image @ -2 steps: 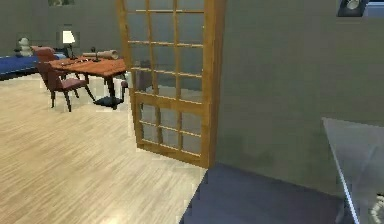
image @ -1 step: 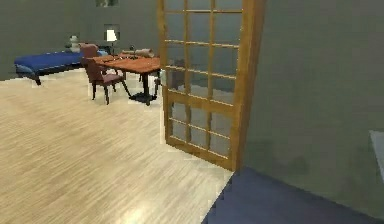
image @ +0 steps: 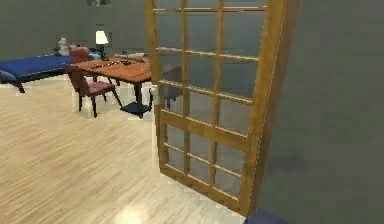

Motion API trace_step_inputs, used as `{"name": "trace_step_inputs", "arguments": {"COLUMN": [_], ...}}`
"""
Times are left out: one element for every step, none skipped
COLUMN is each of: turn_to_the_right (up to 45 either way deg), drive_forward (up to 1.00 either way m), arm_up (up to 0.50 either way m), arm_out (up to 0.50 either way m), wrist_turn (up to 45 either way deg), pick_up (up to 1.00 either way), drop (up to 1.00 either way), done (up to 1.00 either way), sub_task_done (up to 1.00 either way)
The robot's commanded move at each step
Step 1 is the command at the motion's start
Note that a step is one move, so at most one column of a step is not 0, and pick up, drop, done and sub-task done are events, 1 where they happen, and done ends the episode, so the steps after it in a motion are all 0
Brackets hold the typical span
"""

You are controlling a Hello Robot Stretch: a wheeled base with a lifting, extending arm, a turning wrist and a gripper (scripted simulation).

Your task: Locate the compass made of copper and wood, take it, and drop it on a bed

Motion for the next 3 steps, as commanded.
{"name": "trace_step_inputs", "arguments": {"turn_to_the_right": [-39.0,0.0,-3.0], "drive_forward": [0.0,1.0,0.0], "arm_up": [0.0,0.0,0.0], "arm_out": [0.0,0.0,0.0], "wrist_turn": [0.0,0.0,0.0], "pick_up": [0.0,0.0,0.0], "drop": [0.0,0.0,0.0], "done": [0.0,0.0,0.0], "sub_task_done": [0.0,0.0,0.0]}}
